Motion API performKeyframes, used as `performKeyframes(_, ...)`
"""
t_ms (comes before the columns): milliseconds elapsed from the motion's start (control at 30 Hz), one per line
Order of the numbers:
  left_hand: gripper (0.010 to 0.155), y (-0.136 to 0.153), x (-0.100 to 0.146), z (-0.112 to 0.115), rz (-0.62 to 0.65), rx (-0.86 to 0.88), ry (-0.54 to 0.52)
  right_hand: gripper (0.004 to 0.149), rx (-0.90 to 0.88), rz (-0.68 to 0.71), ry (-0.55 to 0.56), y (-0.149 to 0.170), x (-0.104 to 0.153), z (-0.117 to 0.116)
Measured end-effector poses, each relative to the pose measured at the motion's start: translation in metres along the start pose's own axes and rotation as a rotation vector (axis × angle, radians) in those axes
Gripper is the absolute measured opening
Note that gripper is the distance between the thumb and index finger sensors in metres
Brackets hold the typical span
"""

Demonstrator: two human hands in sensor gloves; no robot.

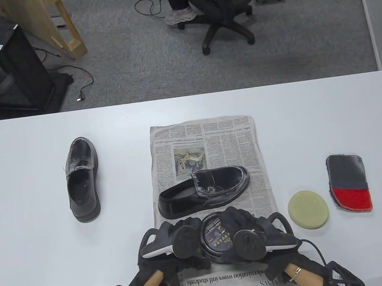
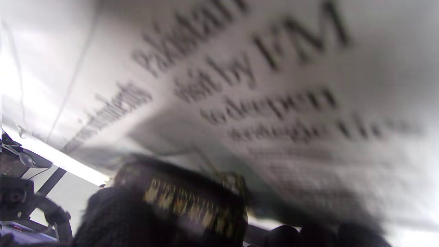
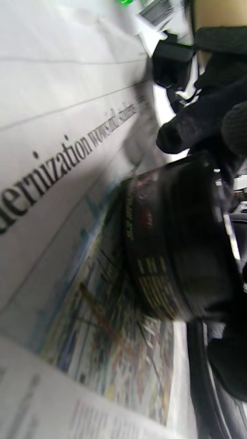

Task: Dip and apply leather care cream with polishing sponge on shoes

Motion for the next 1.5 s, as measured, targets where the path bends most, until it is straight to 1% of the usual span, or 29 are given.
performKeyframes(67, 0.100, 0.000, -0.002, -0.001, -0.045, -0.034, -0.045, 0.112, 0.092, -0.001, 0.000, -0.007, -0.010, 0.001)
performKeyframes(100, 0.101, -0.001, -0.005, -0.002, -0.034, -0.030, -0.021, 0.116, 0.118, -0.014, -0.016, -0.011, -0.017, 0.000)
performKeyframes(167, 0.101, 0.001, -0.006, -0.002, -0.031, -0.021, -0.040, 0.122, 0.124, -0.026, -0.041, -0.012, -0.026, 0.000)
performKeyframes(267, 0.100, 0.004, -0.007, 0.002, -0.016, 0.034, -0.052, 0.122, 0.072, -0.013, -0.053, -0.013, -0.031, 0.003)
performKeyframes(367, 0.100, 0.006, -0.007, 0.001, -0.023, 0.028, -0.046, 0.119, 0.025, 0.044, -0.064, -0.015, -0.034, 0.006)
performKeyframes(500, 0.100, 0.007, -0.006, 0.001, -0.021, 0.042, -0.048, 0.102, -0.068, 0.076, 0.019, -0.024, -0.031, 0.004)
performKeyframes(533, 0.100, 0.008, -0.006, 0.001, -0.022, 0.038, -0.043, 0.102, -0.065, 0.083, 0.040, -0.030, -0.032, 0.005)
performKeyframes(567, 0.100, 0.007, -0.006, 0.001, -0.020, 0.036, -0.041, 0.098, -0.020, 0.082, 0.035, -0.033, -0.032, 0.006)
performKeyframes(600, 0.100, 0.007, -0.006, 0.001, -0.021, 0.036, -0.038, 0.091, 0.016, 0.080, 0.070, -0.034, -0.032, 0.007)
performKeyframes(633, 0.100, 0.007, -0.006, 0.001, -0.020, 0.038, -0.036, 0.083, -0.010, 0.078, 0.146, -0.033, -0.032, 0.007)
performKeyframes(667, 0.100, 0.007, -0.006, 0.001, -0.019, 0.039, -0.033, 0.077, -0.058, 0.079, 0.175, -0.032, -0.032, 0.006)
performKeyframes(800, 0.099, 0.008, -0.006, 0.002, -0.015, 0.054, -0.031, 0.060, -0.356, 0.070, 0.169, -0.016, -0.028, 0.012)
performKeyframes(867, 0.099, 0.008, -0.007, 0.002, -0.013, 0.056, -0.029, 0.062, -0.416, 0.065, 0.223, -0.012, -0.023, 0.018)
performKeyframes(900, 0.099, 0.009, -0.007, 0.002, -0.012, 0.057, -0.029, 0.069, -0.420, 0.062, 0.243, -0.012, -0.021, 0.021)
performKeyframes(933, 0.099, 0.009, -0.007, 0.002, -0.008, 0.061, -0.027, 0.080, -0.399, 0.056, 0.240, -0.013, -0.018, 0.023)
performKeyframes(967, 0.099, 0.009, -0.007, 0.001, -0.005, 0.069, -0.025, 0.091, -0.290, 0.031, 0.245, -0.014, -0.015, 0.026)
performKeyframes(1000, 0.098, 0.010, -0.007, 0.001, -0.005, 0.071, -0.024, 0.098, -0.188, 0.014, 0.247, -0.014, -0.014, 0.027)
performKeyframes(1033, 0.098, 0.010, -0.007, 0.001, -0.005, 0.072, -0.023, 0.103, -0.024, -0.016, 0.187, -0.014, -0.014, 0.025)
performKeyframes(1100, 0.098, 0.010, -0.007, 0.001, -0.004, 0.073, -0.024, 0.109, 0.117, -0.048, 0.062, -0.015, -0.015, 0.015)
performKeyframes(1167, 0.098, 0.010, -0.007, 0.001, -0.003, 0.075, -0.024, 0.114, 0.065, -0.022, -0.034, -0.020, -0.020, 0.000)
performKeyframes(1200, 0.098, 0.010, -0.007, 0.001, -0.003, 0.077, -0.023, 0.112, 0.116, -0.038, 0.045, -0.022, -0.021, 0.001)
performKeyframes(1233, 0.099, 0.010, -0.007, 0.001, -0.002, 0.078, -0.022, 0.111, 0.141, -0.017, 0.090, -0.023, -0.022, 0.003)
performKeyframes(1267, 0.099, 0.010, -0.007, 0.001, -0.001, 0.078, -0.020, 0.107, 0.085, 0.005, 0.078, -0.022, -0.023, 0.005)
performKeyframes(1300, 0.099, 0.011, -0.007, 0.001, -0.001, 0.080, -0.020, 0.102, -0.027, 0.031, 0.045, -0.021, -0.022, 0.005)
performKeyframes(1333, 0.099, 0.011, -0.007, 0.001, -0.001, 0.082, -0.020, 0.094, -0.080, 0.048, 0.038, -0.020, -0.022, 0.006)
performKeyframes(1400, 0.098, 0.010, -0.007, 0.001, 0.001, 0.079, -0.015, 0.075, -0.219, 0.081, 0.075, -0.017, -0.022, 0.012)
performKeyframes(1433, 0.098, 0.011, -0.007, 0.001, 0.000, 0.078, -0.017, 0.074, -0.272, 0.080, 0.071, -0.016, -0.021, 0.013)
performKeyframes(1467, 0.098, 0.011, -0.007, 0.001, 0.000, 0.082, -0.019, 0.079, -0.279, 0.074, 0.087, -0.017, -0.019, 0.014)
performKeyframes(1500, 0.098, 0.011, -0.007, 0.001, 0.001, 0.087, -0.020, 0.088, -0.231, 0.055, 0.119, -0.017, -0.017, 0.015)
Point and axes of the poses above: the tracker on the back of each hand, its own y axis roughly to the little-finger side, its own x axis roughly from the fingertips to the wrist, z = x × y, the point moved 2 cm from there along -x, roughly from the wrist to the fingertips, and after that the axes turned 9 degrees about y, right-handed, at the moved point
